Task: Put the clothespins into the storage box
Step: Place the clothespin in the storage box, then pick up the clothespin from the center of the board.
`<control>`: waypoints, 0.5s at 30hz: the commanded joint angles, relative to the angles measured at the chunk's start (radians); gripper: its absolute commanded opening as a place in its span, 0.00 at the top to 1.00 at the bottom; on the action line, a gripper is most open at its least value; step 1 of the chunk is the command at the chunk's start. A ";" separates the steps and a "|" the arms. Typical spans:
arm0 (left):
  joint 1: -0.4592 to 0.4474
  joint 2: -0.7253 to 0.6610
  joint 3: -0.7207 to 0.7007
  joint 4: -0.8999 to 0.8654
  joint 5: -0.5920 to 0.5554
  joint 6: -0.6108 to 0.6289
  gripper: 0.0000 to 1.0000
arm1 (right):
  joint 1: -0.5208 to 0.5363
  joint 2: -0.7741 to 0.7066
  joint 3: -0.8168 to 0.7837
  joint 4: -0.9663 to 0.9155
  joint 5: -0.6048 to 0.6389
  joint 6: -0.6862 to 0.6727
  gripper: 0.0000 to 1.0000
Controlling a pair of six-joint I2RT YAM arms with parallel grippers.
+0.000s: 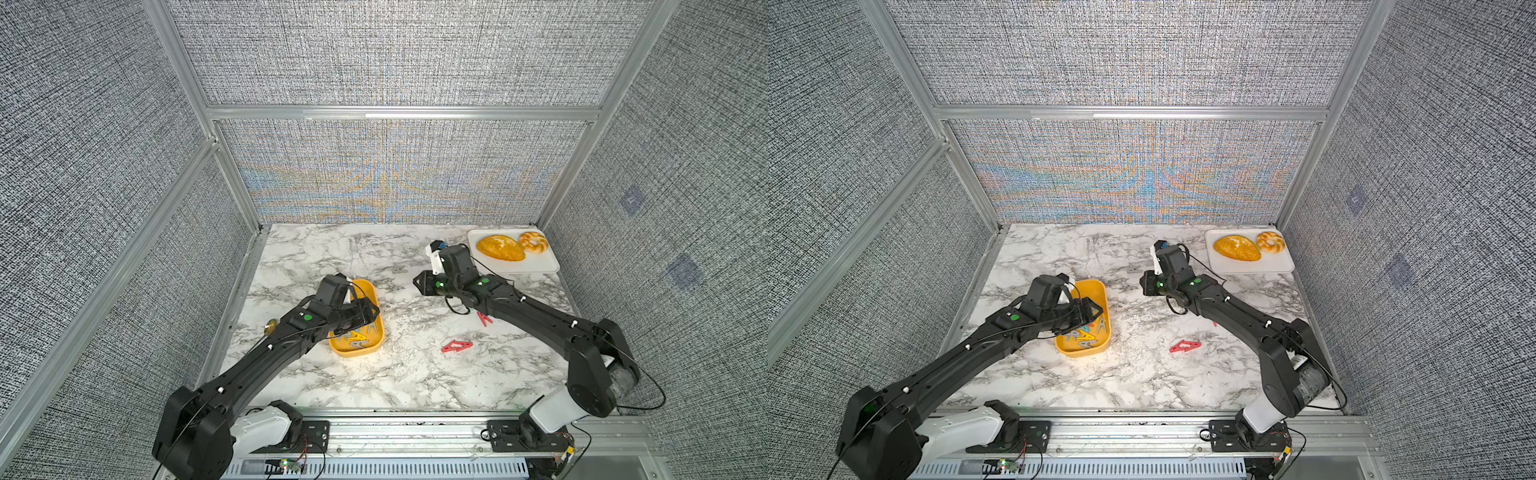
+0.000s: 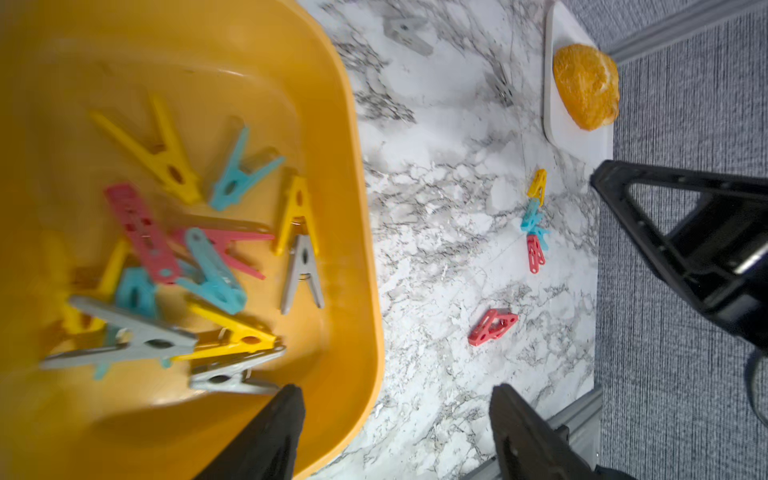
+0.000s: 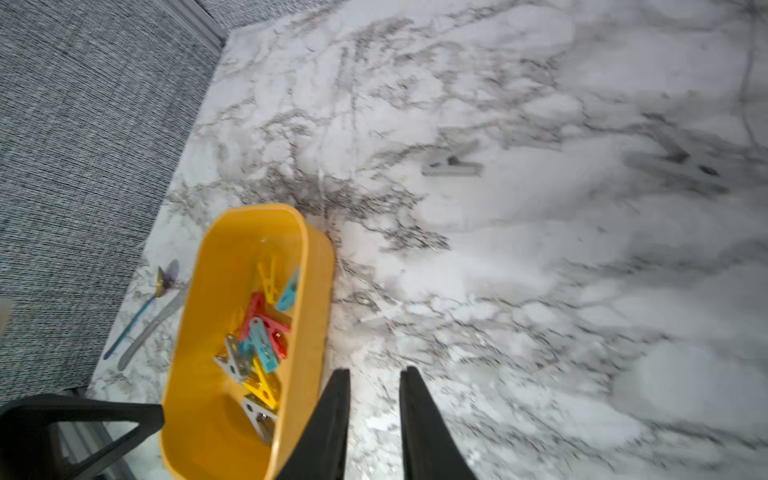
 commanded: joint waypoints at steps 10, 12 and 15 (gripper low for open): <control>-0.355 0.490 0.440 -0.195 -0.148 0.284 0.43 | -0.164 -0.453 -0.489 -0.048 0.077 0.116 0.77; -0.403 0.590 0.541 -0.254 -0.164 0.342 0.46 | -0.198 -0.563 -0.535 -0.090 0.075 0.127 0.77; -0.457 0.720 0.682 -0.316 -0.181 0.421 0.49 | -0.224 -0.726 -0.575 -0.155 0.086 0.133 0.76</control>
